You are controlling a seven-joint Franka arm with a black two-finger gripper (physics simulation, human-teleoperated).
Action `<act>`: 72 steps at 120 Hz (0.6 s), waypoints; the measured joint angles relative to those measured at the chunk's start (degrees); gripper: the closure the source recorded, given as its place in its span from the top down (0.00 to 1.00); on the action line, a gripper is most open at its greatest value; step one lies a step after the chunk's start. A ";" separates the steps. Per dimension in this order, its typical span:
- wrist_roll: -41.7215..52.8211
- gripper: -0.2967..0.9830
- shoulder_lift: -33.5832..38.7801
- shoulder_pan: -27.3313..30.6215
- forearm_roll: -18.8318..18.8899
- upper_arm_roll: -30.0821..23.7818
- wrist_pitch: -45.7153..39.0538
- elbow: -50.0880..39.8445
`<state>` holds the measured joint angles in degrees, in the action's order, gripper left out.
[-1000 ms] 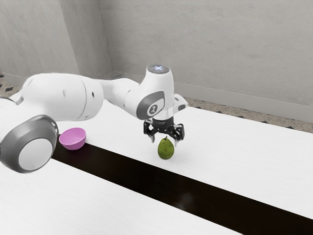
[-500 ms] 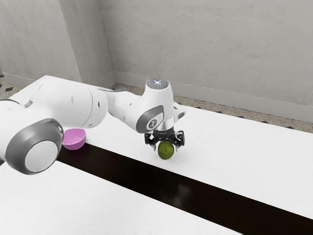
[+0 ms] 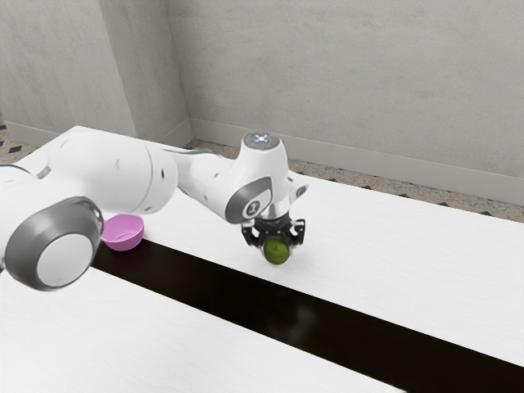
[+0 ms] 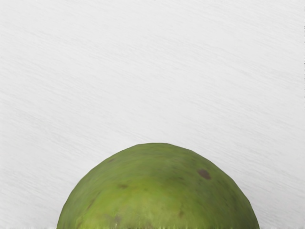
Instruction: Place the pear in the bowl.
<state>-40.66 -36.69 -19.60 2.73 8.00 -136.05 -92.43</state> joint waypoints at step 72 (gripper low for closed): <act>-4.31 0.35 19.50 23.32 2.11 0.68 0.69 -18.28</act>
<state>-44.98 -17.19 3.72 4.84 8.68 -135.36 -110.72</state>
